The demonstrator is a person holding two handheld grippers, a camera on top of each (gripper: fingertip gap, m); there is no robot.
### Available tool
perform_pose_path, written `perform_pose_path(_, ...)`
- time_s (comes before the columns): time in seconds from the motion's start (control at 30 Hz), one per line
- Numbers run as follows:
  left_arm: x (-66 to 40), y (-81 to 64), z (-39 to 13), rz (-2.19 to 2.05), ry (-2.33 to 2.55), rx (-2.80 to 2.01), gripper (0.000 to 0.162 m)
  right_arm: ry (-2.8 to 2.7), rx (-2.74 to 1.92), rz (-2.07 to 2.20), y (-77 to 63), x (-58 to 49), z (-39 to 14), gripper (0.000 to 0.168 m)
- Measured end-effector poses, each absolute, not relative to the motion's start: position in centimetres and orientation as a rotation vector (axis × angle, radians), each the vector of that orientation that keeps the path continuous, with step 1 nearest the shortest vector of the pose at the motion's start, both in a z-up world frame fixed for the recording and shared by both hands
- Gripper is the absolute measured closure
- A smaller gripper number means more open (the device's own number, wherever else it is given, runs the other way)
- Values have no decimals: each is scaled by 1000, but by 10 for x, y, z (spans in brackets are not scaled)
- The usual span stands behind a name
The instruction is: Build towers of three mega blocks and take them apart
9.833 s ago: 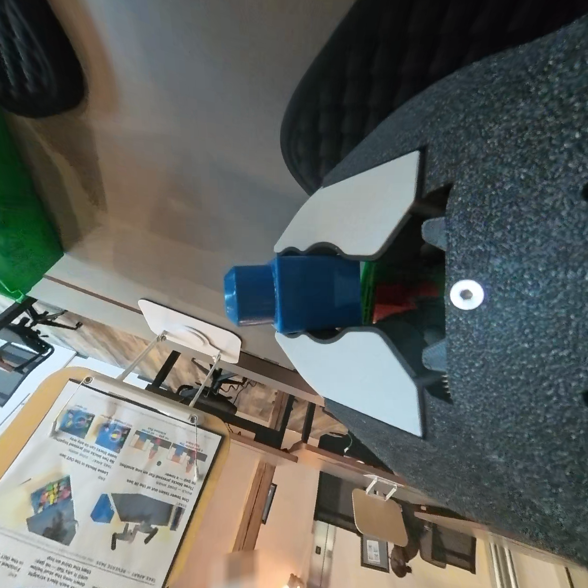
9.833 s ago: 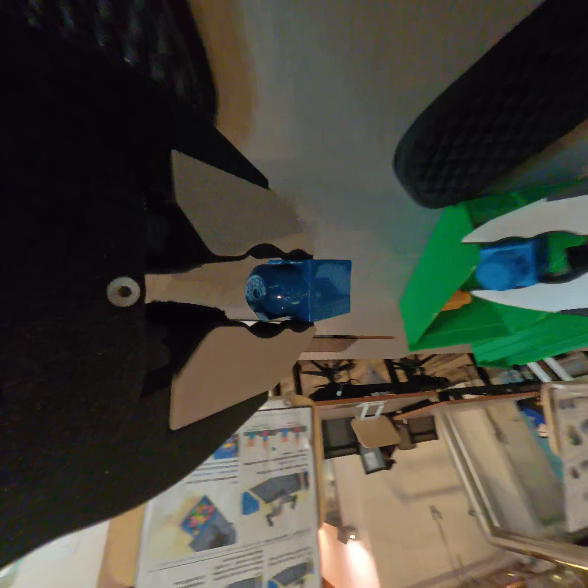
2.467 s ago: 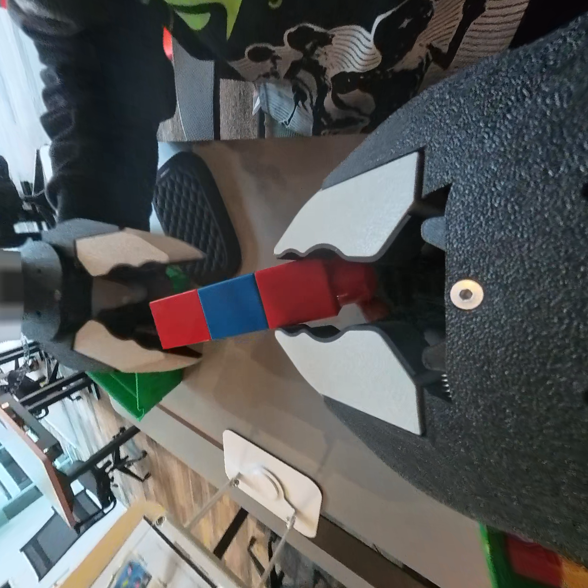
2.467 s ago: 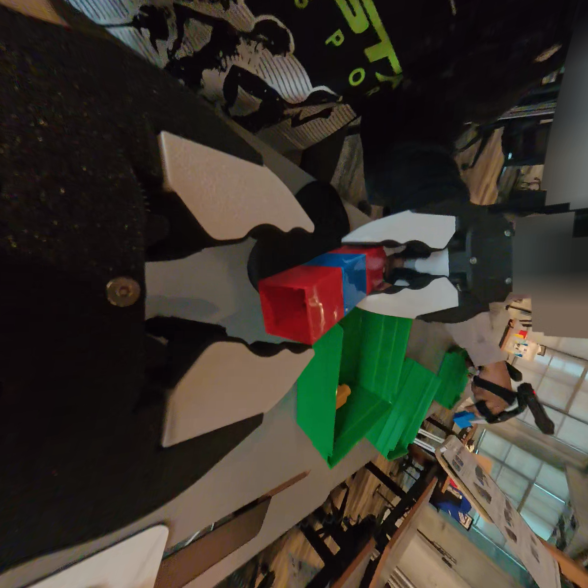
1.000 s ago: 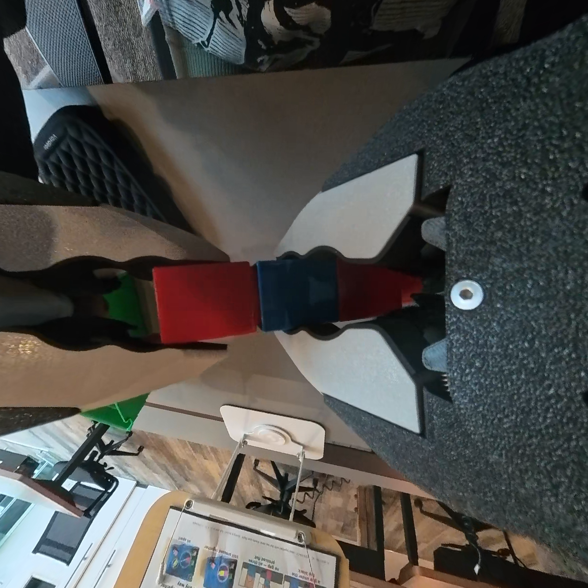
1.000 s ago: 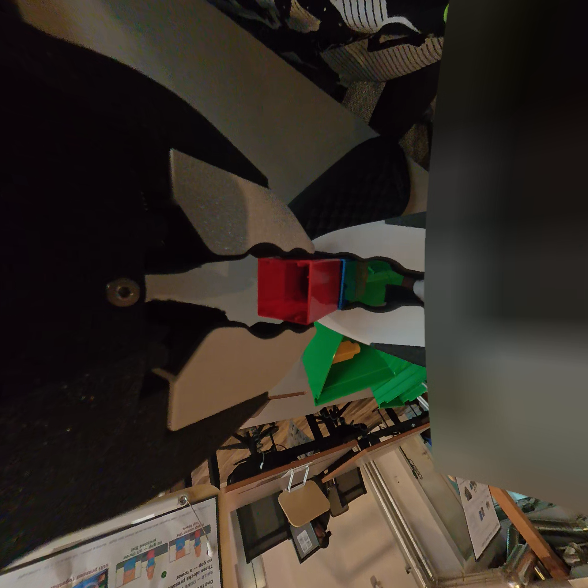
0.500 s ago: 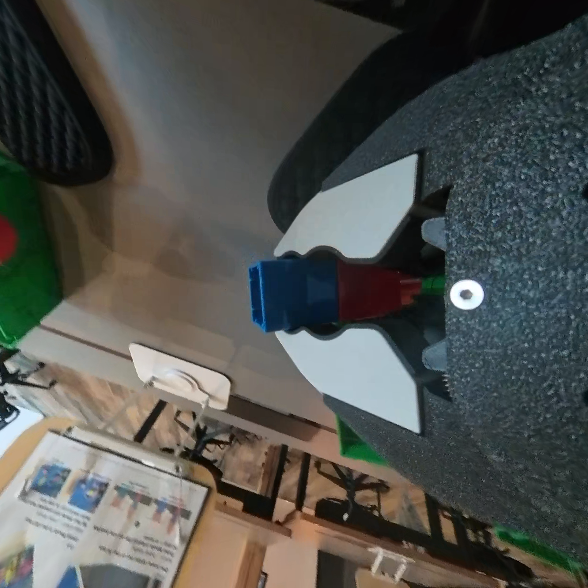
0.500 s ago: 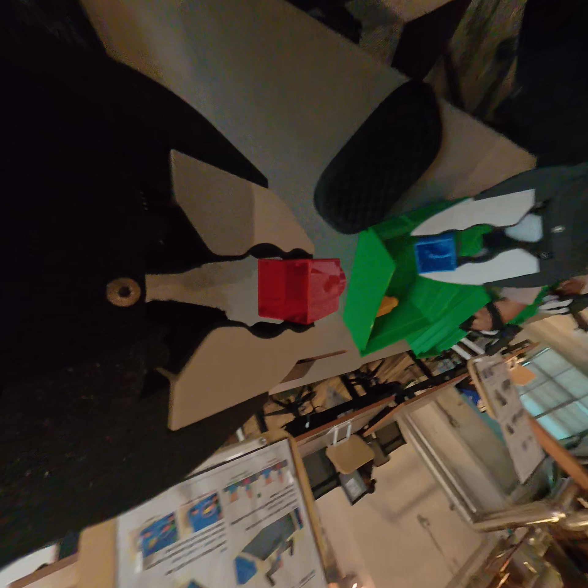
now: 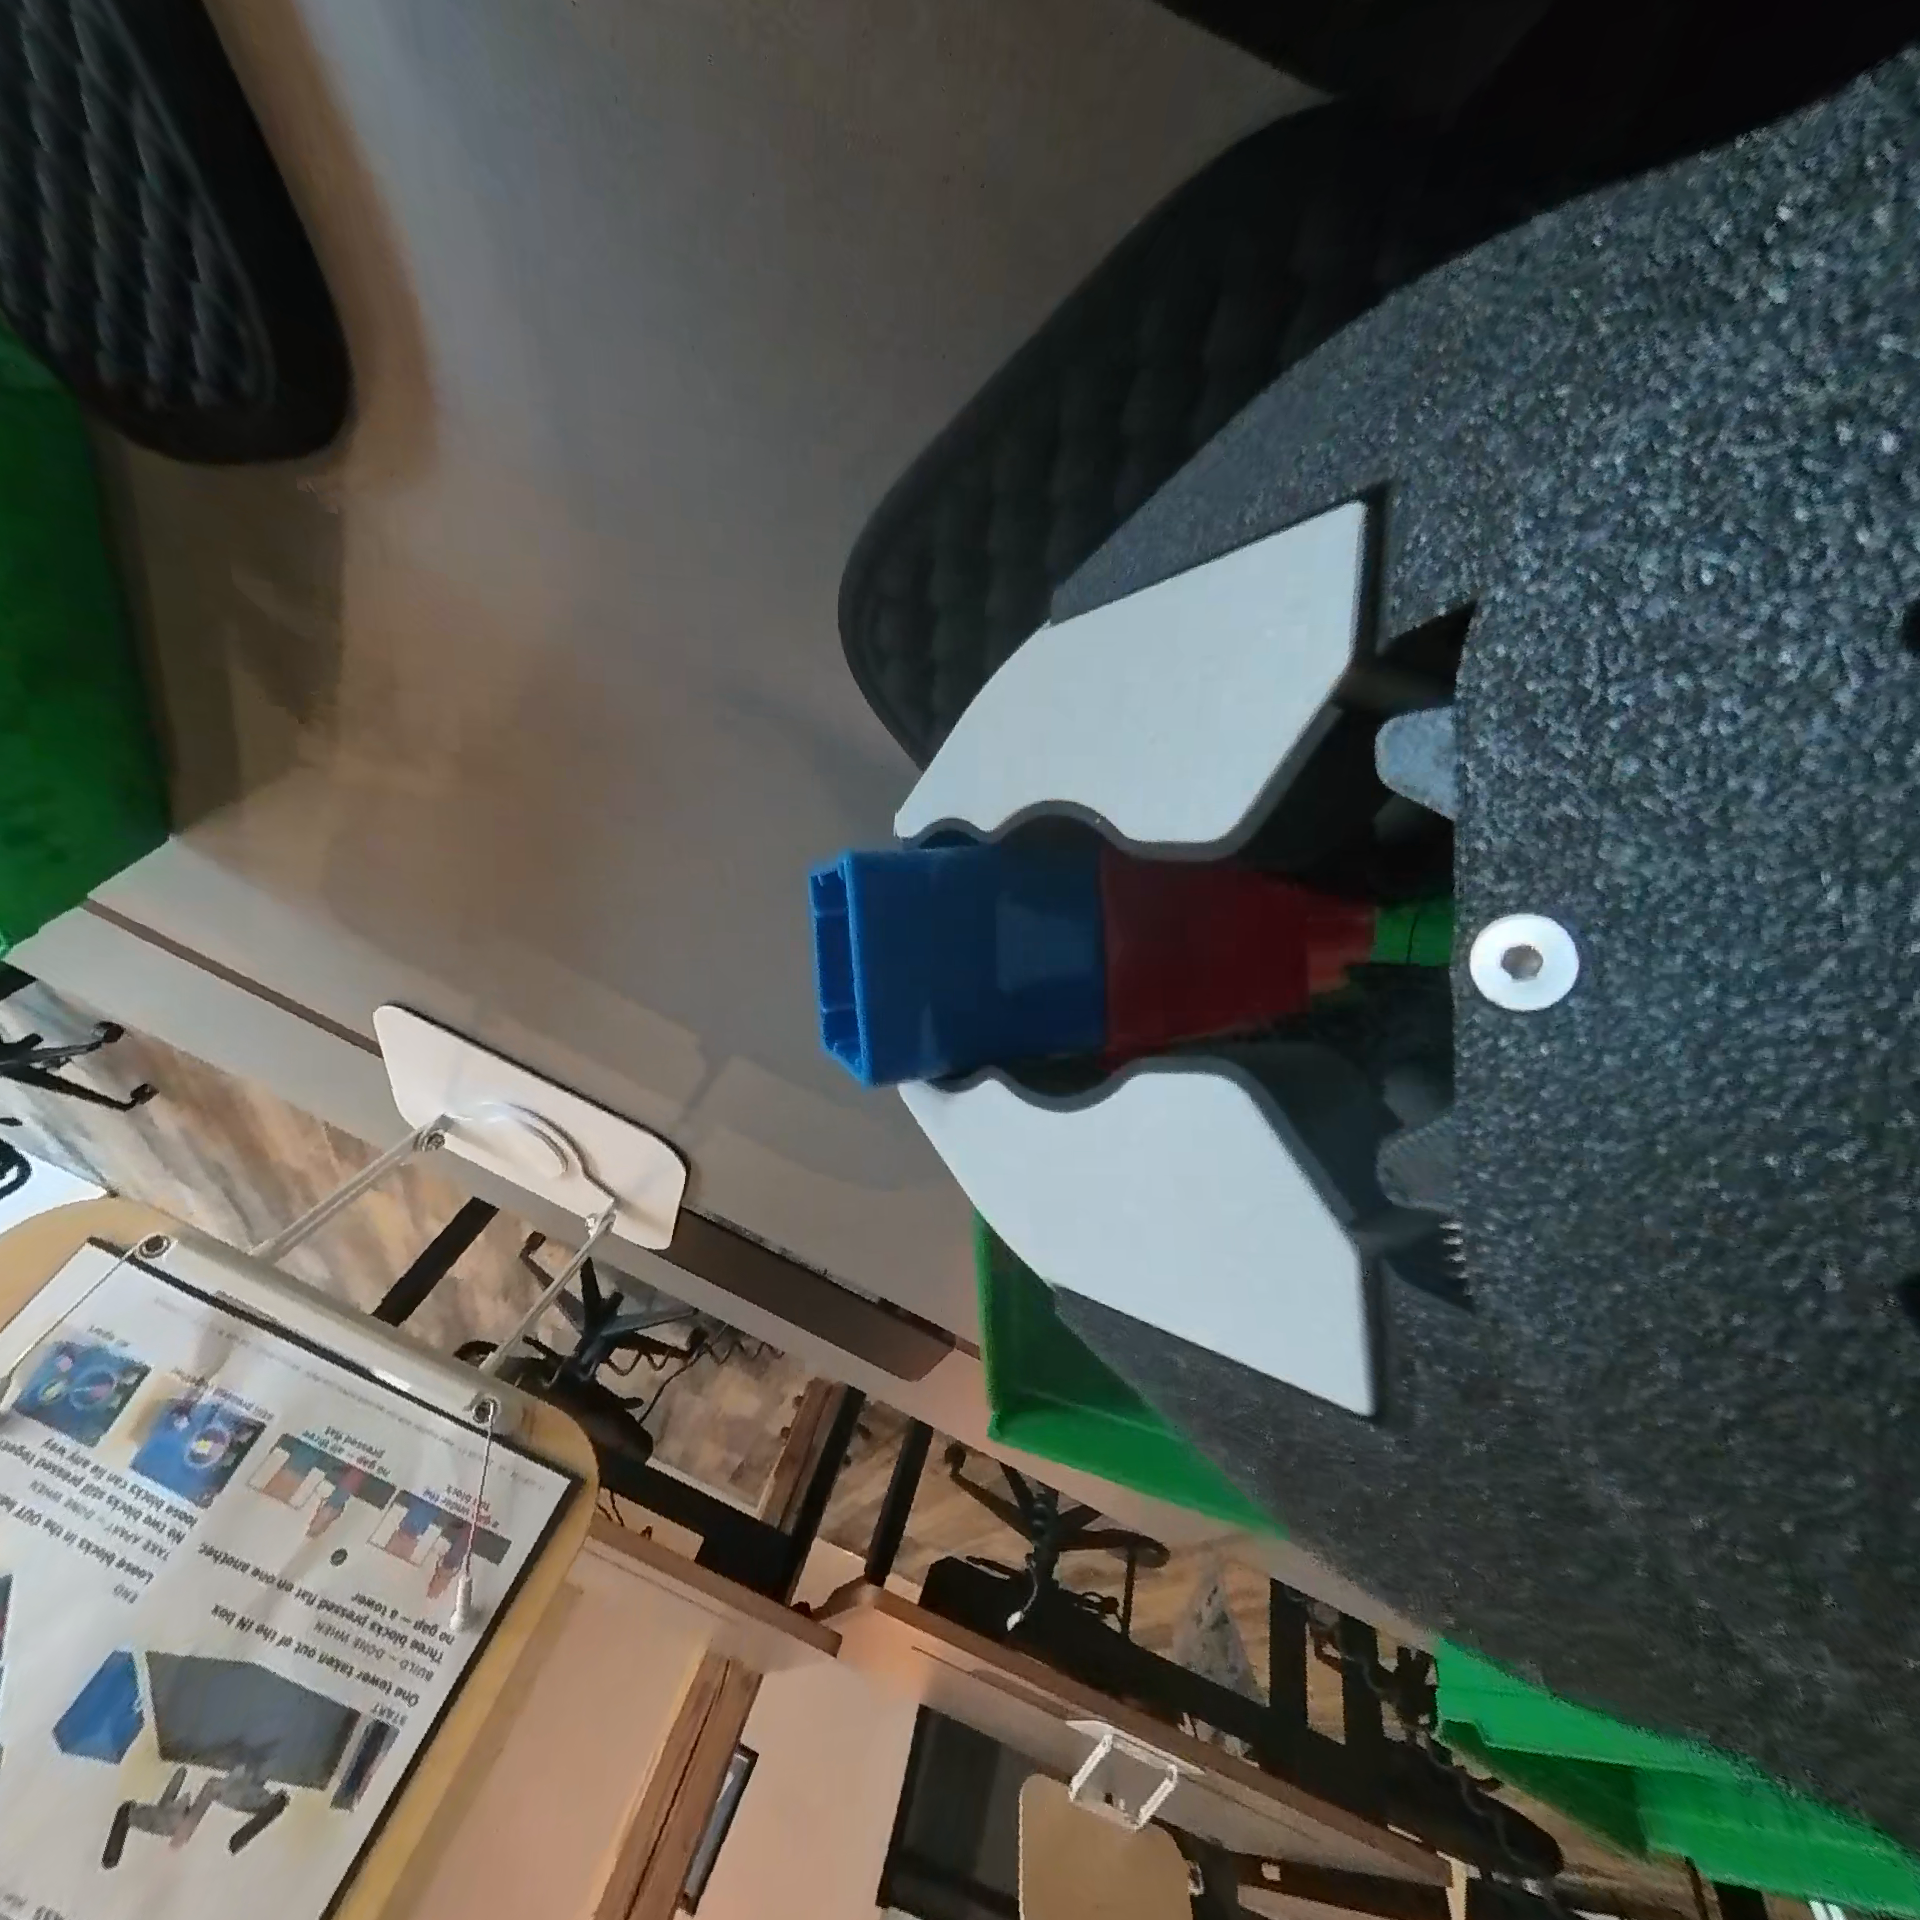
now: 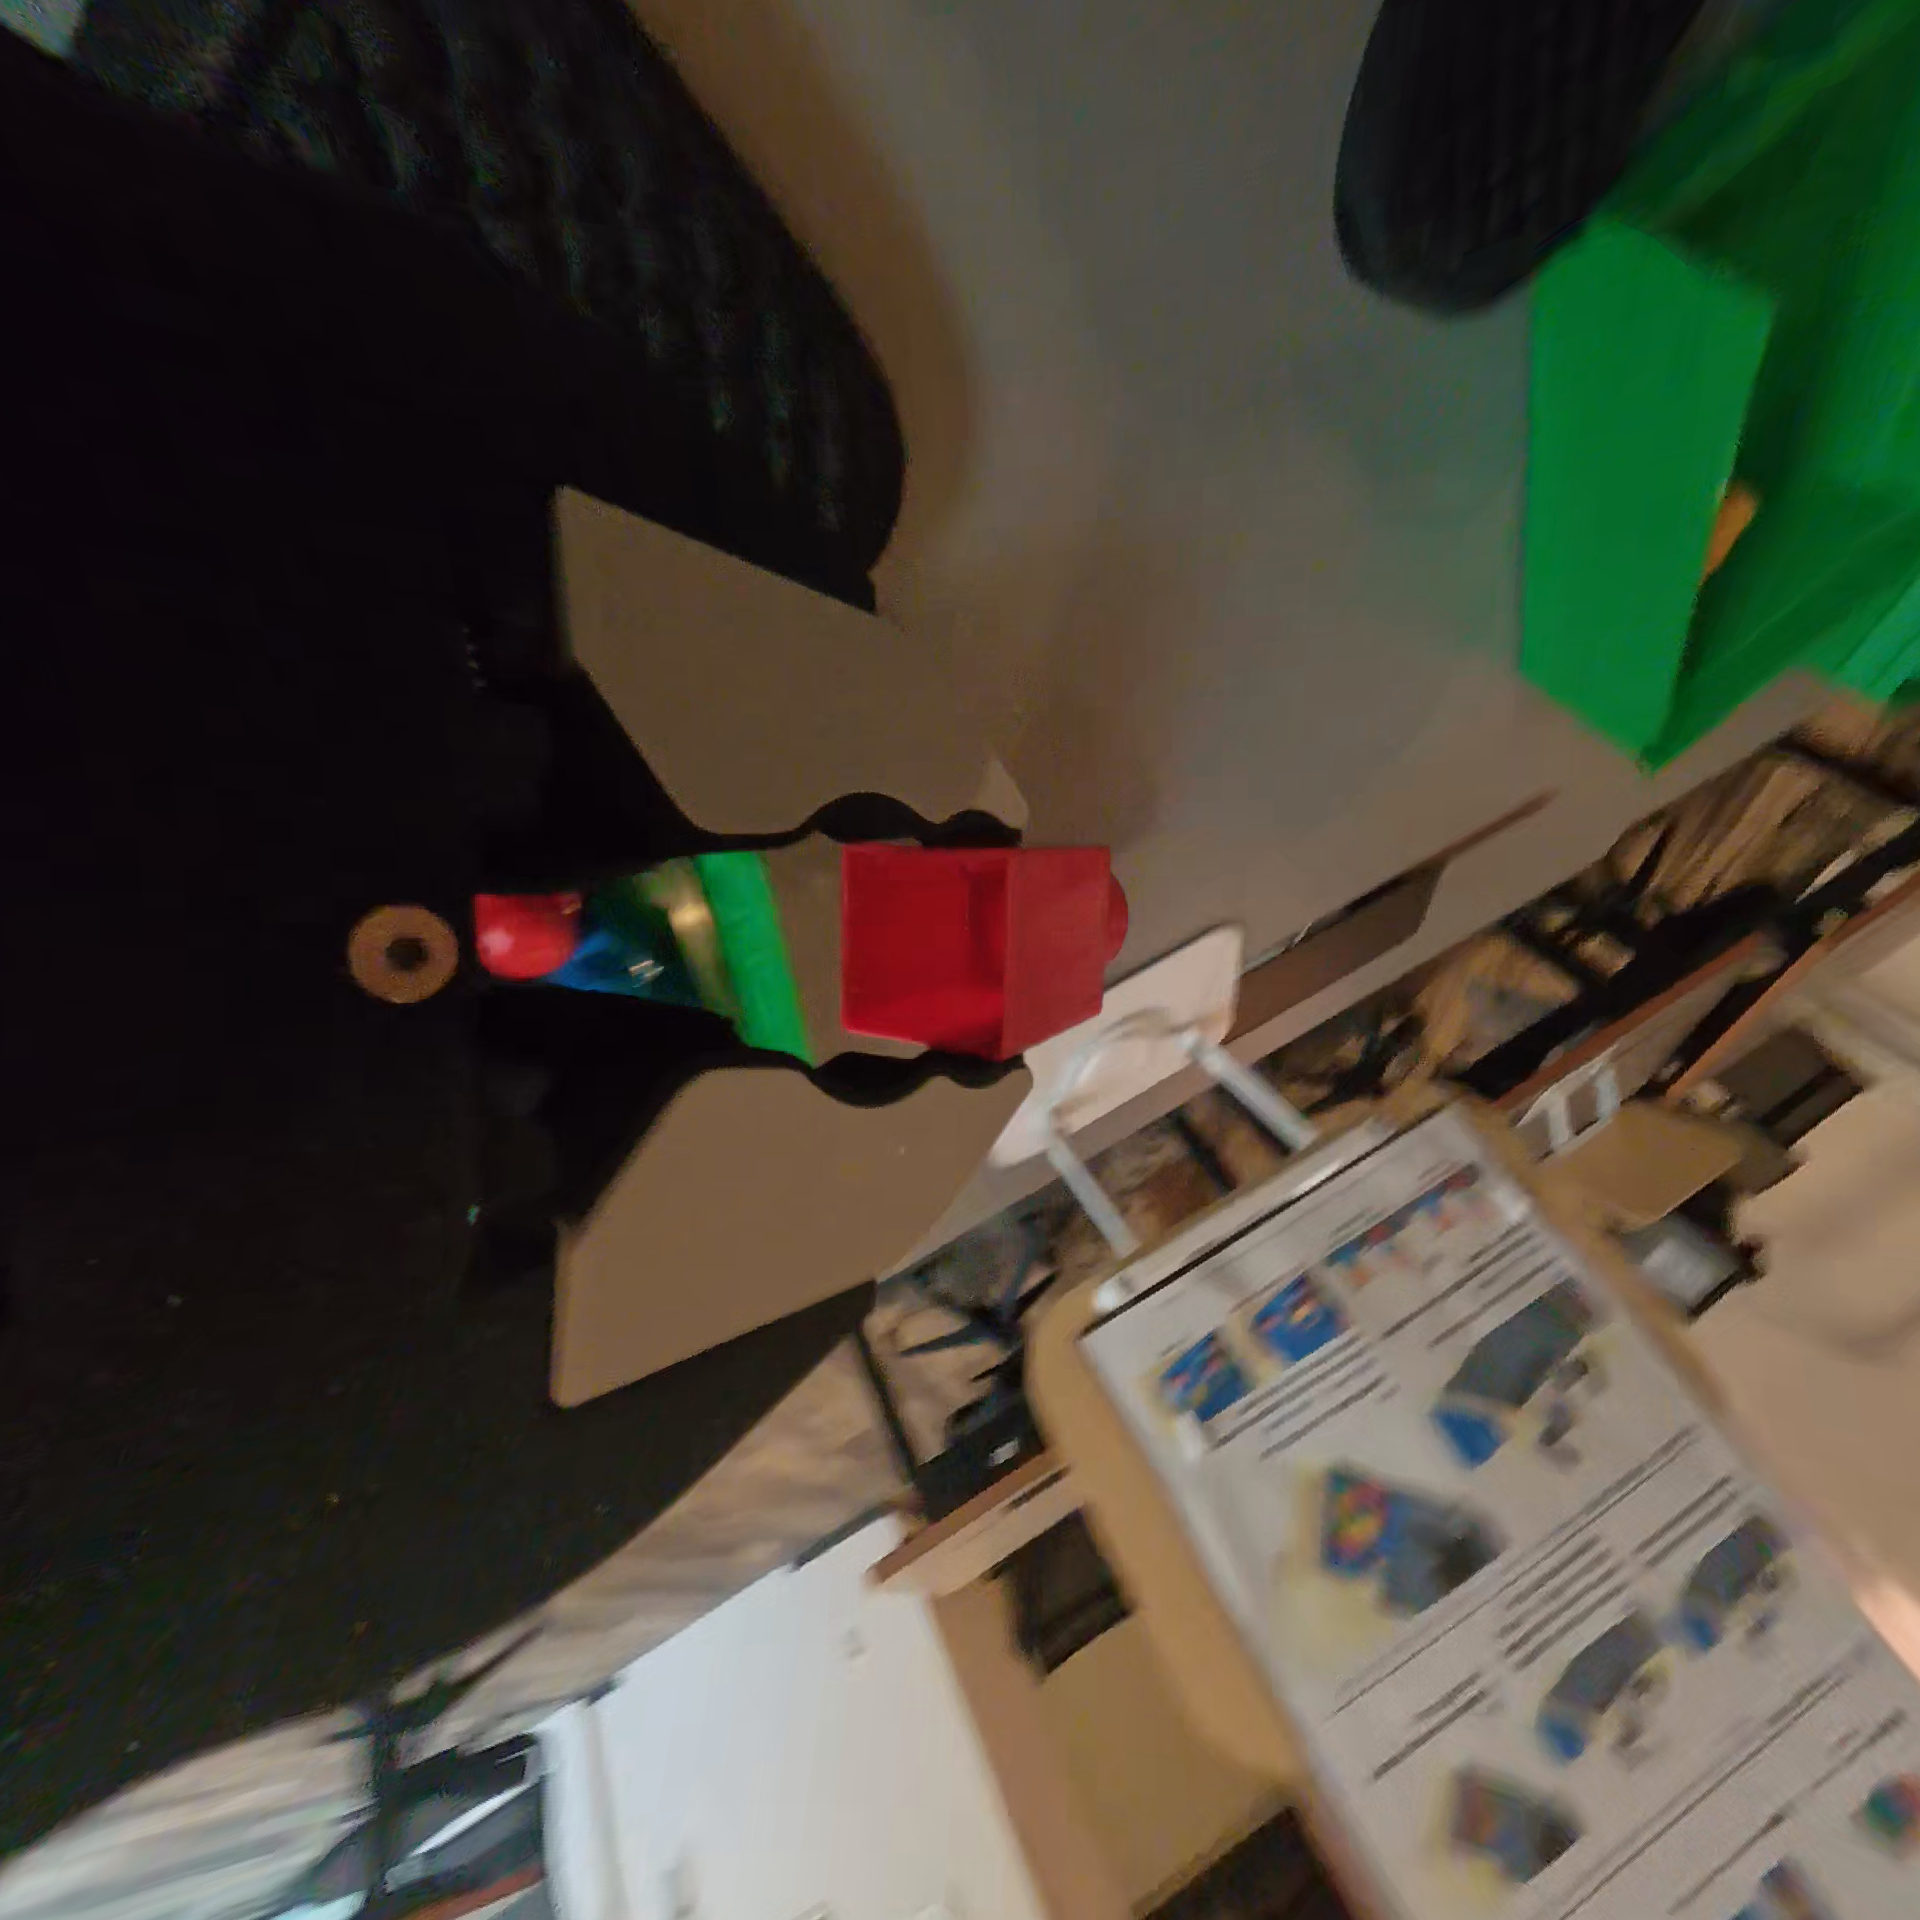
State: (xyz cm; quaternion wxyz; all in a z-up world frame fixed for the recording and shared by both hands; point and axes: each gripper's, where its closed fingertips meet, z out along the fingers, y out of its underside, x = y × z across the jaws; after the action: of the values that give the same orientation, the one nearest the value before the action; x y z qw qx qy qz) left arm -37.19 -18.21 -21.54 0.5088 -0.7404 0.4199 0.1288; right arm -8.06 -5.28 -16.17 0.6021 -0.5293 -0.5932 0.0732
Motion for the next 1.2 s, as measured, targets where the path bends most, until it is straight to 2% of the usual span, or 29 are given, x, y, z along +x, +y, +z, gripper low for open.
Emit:
perform_pose_path(0.23, -370, -184, -214, 325, 994, -1771, 126, -1088, -1732, -84, 6, 44, -175, 131)
perform_pose_path(0.43, -368, -181, -218, 336, 1001, -1772, 126, -1090, -2078, -35, 19, 81, -237, 131)
perform_pose_path(0.73, -368, -176, -219, 368, 1011, -1780, 126, -1218, -2026, 43, 81, 18, -234, 130)
perform_pose_path(0.97, -365, -173, -218, 375, 1010, -1773, 126, -1323, -2262, 213, 153, -28, -289, 130)
perform_pose_path(1.2, -373, -174, -219, 394, 996, -1788, 126, -1417, -2380, 270, 155, -38, -323, 132)
